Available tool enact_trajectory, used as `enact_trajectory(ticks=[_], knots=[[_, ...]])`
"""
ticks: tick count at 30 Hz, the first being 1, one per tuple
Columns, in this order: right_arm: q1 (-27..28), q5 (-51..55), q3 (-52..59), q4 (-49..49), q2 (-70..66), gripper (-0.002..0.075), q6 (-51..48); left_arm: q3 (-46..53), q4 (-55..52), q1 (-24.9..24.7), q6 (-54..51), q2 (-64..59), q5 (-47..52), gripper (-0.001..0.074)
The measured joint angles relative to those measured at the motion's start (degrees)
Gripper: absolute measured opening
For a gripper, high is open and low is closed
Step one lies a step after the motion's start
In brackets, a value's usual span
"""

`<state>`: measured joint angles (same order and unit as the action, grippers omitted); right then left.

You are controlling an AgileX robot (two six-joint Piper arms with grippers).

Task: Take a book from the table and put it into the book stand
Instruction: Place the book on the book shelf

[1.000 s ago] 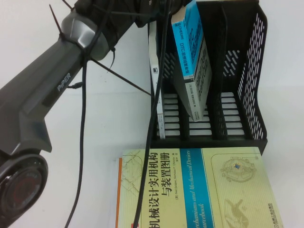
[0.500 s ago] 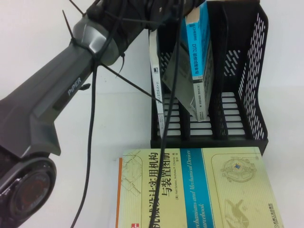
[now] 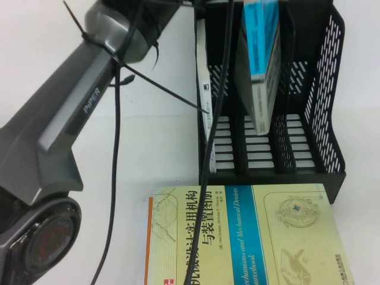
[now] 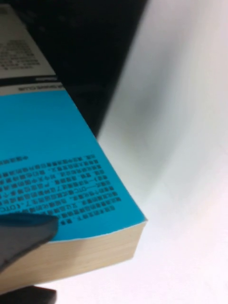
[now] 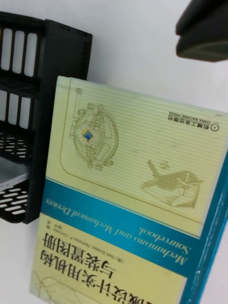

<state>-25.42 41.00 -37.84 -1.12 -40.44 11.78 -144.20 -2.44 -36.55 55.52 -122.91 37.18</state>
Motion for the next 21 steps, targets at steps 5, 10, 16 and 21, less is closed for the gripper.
enact_trajectory(ticks=[5, 10, 16, 21], knots=[[0.0, 0.0, 0.0, 0.0, 0.0, -0.0003, 0.0, -3.4, 1.9, 0.0, -0.2, 0.0, 0.4, 0.0189], [0.0, -0.1, 0.0, 0.0, 0.0, -0.0003, 0.0, -5.5, 2.4, 0.0, -0.2, 0.0, 0.7, 0.0189], [0.0, -0.7, 0.0, 0.0, 0.0, -0.0003, 0.0, -5.9, 3.8, 0.0, -0.2, 0.0, 0.6, 0.0190], [0.0, -0.7, 0.0, 0.0, 0.0, -0.0003, 0.0, -6.6, 4.8, 0.0, -0.4, 0.0, 0.1, 0.0190]])
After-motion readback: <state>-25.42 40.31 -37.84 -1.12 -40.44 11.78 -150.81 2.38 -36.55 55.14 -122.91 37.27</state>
